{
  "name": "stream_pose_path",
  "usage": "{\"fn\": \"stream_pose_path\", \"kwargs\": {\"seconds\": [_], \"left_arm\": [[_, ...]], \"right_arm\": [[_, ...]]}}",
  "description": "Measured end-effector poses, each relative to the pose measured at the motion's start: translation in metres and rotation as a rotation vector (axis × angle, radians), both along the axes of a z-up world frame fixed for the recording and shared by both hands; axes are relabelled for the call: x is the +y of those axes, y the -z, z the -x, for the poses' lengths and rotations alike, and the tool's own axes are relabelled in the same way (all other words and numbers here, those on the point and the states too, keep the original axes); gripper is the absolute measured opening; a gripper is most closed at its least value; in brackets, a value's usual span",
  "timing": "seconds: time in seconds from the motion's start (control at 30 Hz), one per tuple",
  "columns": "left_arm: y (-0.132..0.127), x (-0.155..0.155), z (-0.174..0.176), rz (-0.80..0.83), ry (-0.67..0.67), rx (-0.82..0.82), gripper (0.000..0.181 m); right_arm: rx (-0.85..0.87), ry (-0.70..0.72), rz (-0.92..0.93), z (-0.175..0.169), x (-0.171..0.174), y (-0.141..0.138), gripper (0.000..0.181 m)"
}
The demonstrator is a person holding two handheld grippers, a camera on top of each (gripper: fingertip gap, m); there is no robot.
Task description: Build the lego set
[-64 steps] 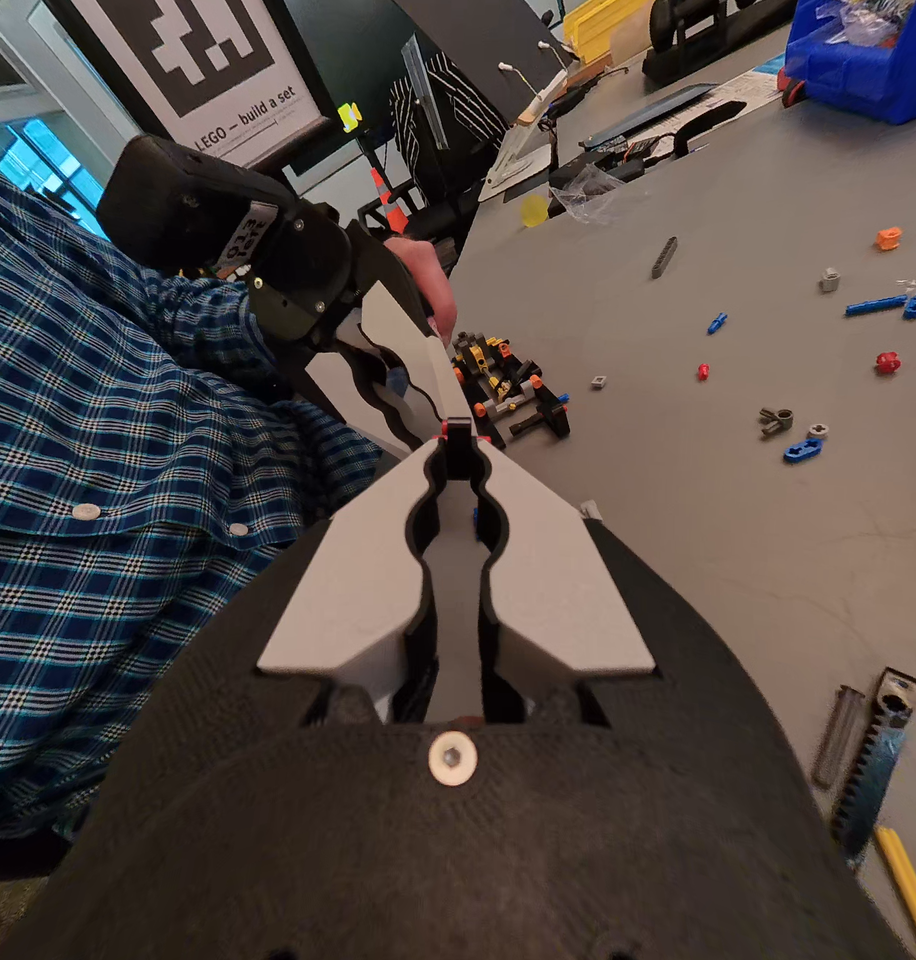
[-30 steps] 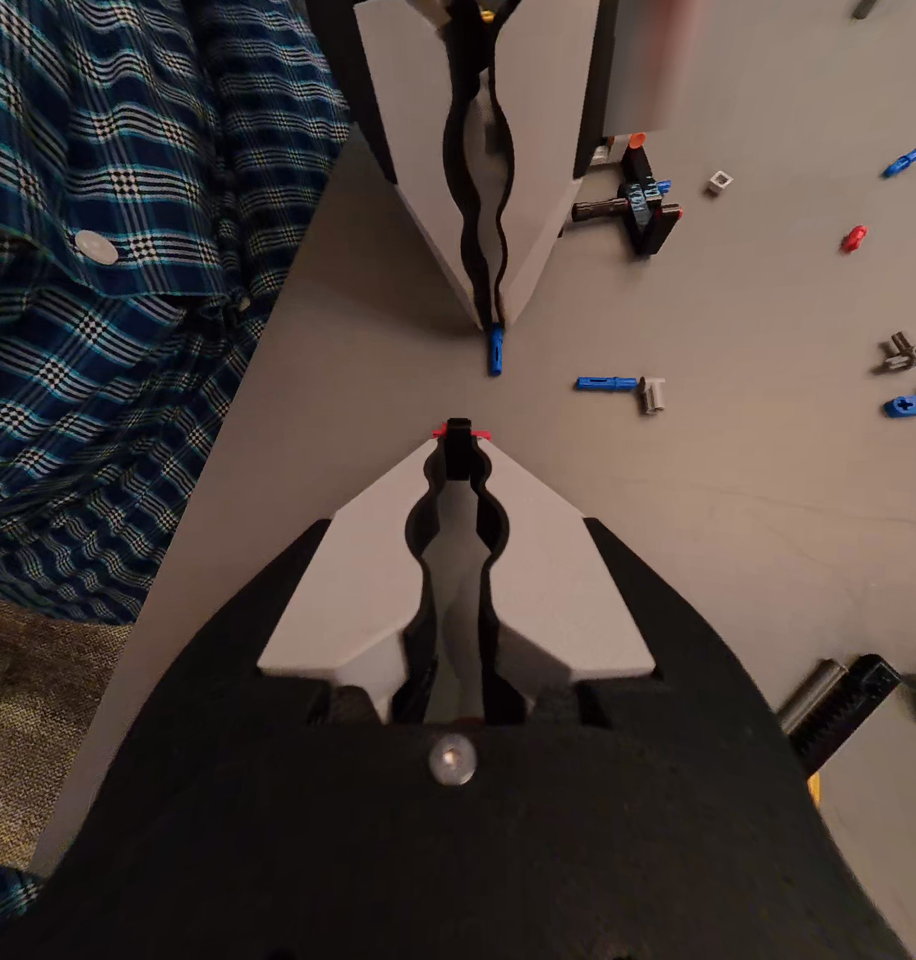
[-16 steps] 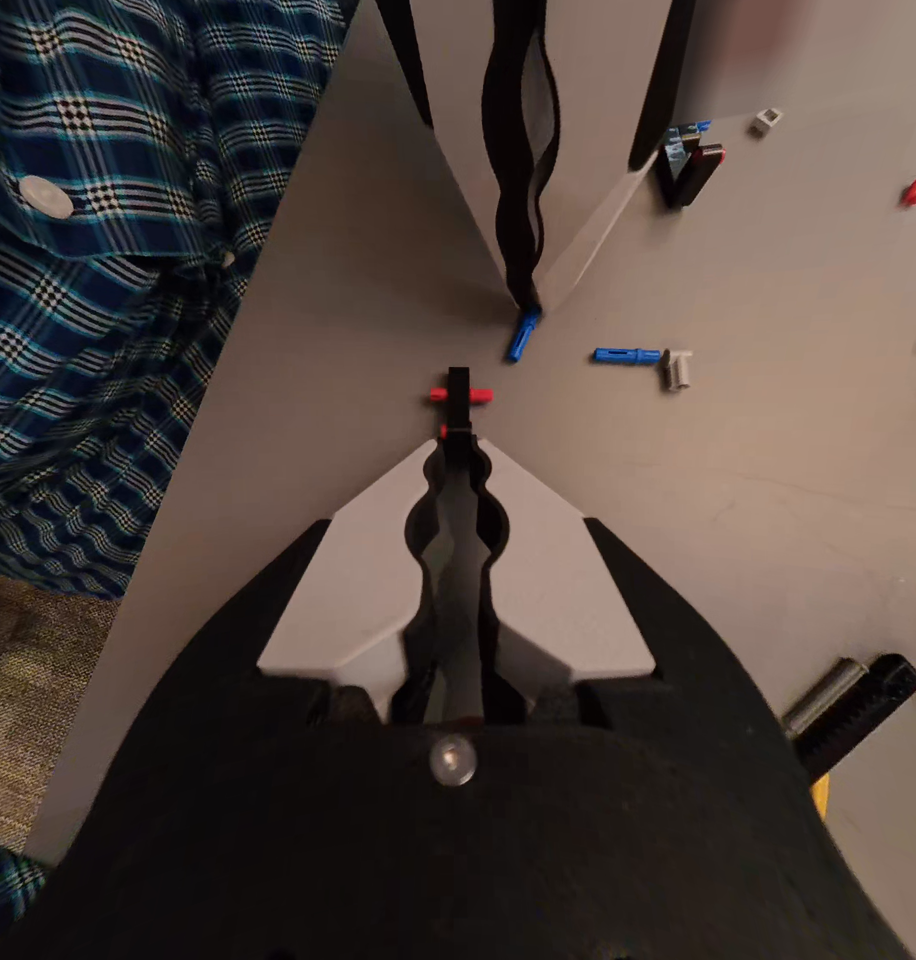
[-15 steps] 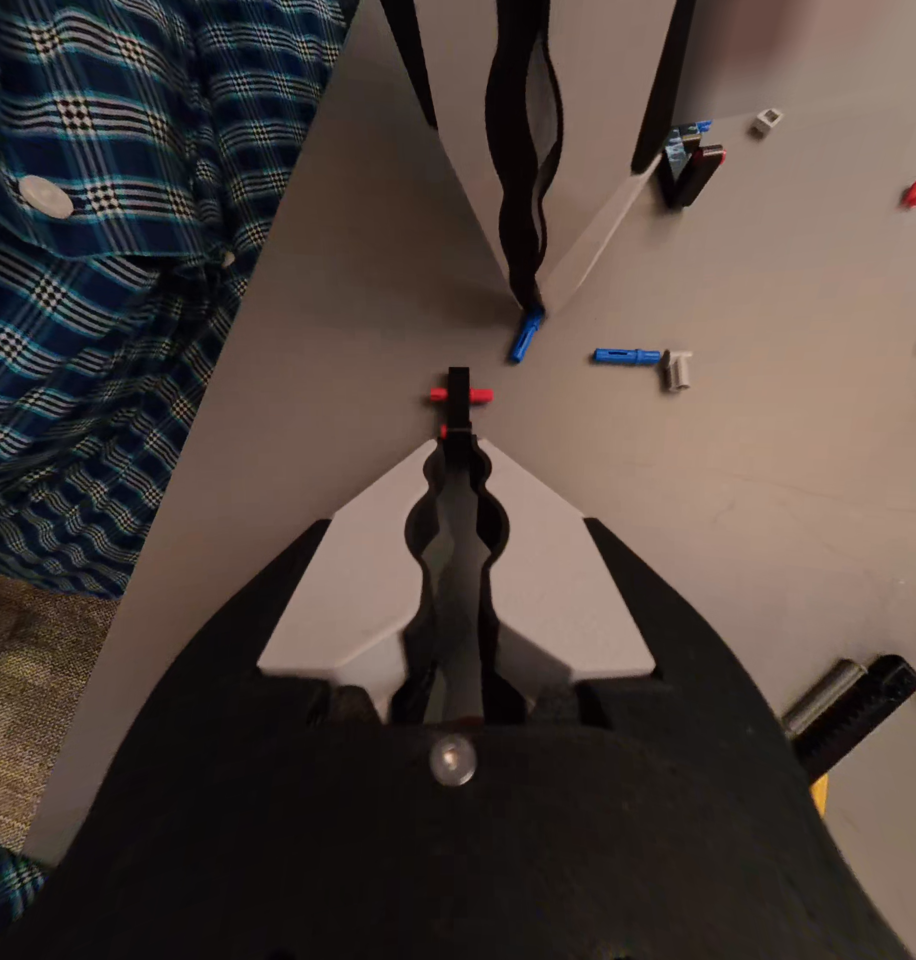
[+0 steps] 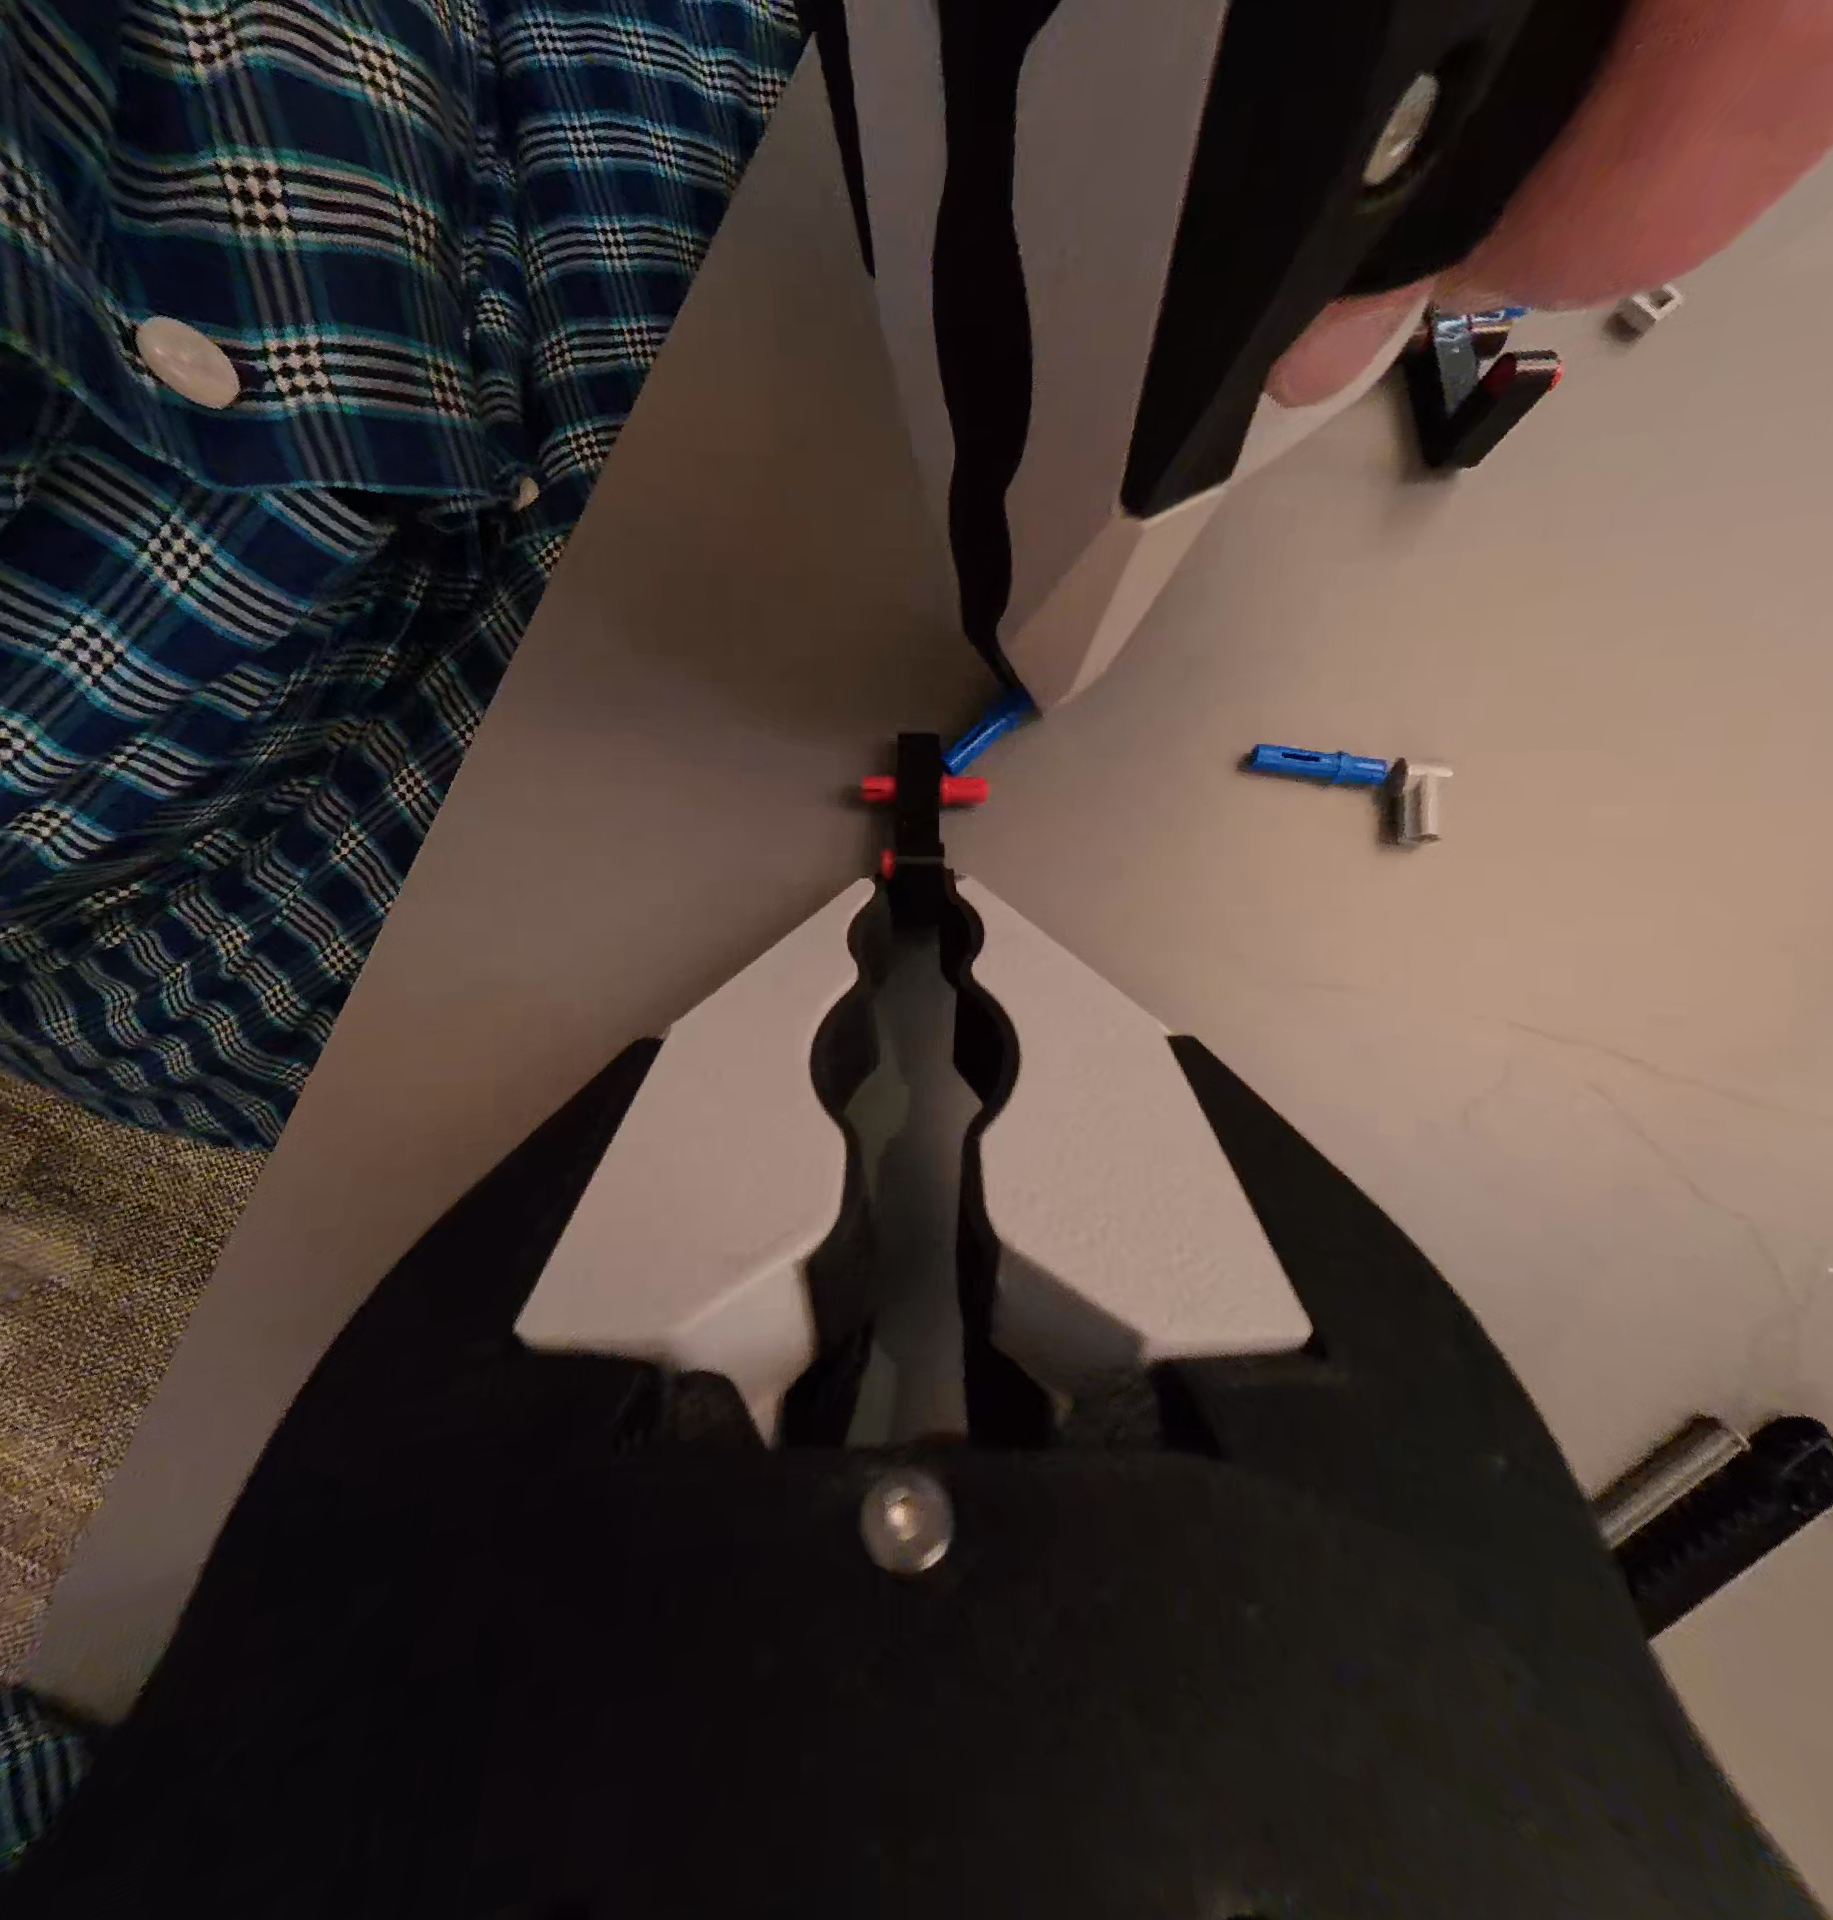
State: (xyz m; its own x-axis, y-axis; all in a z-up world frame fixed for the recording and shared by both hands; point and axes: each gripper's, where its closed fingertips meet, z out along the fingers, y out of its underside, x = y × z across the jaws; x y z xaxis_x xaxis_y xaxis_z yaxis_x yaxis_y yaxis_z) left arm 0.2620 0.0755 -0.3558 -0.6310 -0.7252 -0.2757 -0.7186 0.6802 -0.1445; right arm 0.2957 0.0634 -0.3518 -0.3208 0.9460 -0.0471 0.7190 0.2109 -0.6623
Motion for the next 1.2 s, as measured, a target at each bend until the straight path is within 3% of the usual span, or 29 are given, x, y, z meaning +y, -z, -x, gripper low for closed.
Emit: {"fn": "stream_pose_path", "kwargs": {"seconds": [0.13,0.57,1.2], "left_arm": [[-0.002,0.003,-0.001,-0.005,-0.034,-0.007,0.011],[-0.001,0.000,0.000,0.031,-0.054,-0.010,0.001],[-0.001,-0.011,-0.008,0.078,-0.004,0.032,0.002]], "right_arm": [[-0.015,-0.012,-0.008,-0.001,0.002,0.000,0.006],[-0.032,-0.010,0.003,-0.001,0.004,0.000,0.006],[-0.076,0.313,-0.054,-0.011,-0.011,0.001,0.006]]}}
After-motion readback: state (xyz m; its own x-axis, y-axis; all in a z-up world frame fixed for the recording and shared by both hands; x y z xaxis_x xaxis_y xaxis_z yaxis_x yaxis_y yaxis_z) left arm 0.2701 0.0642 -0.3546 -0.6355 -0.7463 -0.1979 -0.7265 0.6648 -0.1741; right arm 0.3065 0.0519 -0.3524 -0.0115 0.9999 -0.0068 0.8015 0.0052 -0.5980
